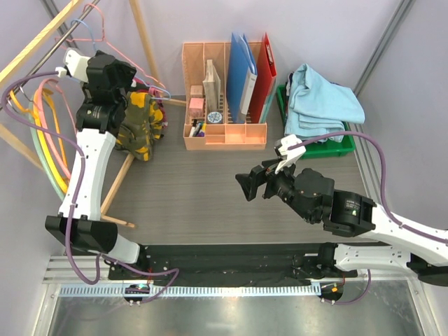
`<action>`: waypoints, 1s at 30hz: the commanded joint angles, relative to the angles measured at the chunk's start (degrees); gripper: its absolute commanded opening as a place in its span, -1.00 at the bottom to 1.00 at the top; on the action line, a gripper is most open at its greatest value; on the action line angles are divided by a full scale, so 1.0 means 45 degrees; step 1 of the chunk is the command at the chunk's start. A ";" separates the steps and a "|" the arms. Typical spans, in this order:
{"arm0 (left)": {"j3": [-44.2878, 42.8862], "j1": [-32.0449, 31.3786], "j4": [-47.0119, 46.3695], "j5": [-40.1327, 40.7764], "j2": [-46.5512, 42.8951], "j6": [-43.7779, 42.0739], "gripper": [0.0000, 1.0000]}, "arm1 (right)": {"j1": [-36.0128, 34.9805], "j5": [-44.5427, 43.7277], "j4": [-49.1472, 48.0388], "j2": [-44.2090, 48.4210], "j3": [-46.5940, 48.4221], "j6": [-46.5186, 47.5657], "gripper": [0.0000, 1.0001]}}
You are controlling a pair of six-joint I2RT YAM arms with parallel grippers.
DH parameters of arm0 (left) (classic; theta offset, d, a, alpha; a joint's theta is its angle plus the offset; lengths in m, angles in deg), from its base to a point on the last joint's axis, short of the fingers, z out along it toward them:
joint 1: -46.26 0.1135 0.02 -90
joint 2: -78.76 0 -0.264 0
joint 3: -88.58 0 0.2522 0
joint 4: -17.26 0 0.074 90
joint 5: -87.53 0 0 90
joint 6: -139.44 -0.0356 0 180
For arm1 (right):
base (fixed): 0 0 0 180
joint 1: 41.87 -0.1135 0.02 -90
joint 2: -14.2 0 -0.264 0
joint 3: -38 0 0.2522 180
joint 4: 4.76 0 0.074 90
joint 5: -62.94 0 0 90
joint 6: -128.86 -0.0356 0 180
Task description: Remove the trousers from the hanger
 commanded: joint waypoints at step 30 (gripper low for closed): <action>0.3512 -0.0423 -0.9072 -0.0939 -0.2172 -0.7560 -0.99 | -0.0013 0.0254 -0.1274 -0.0712 0.0116 0.0886 0.86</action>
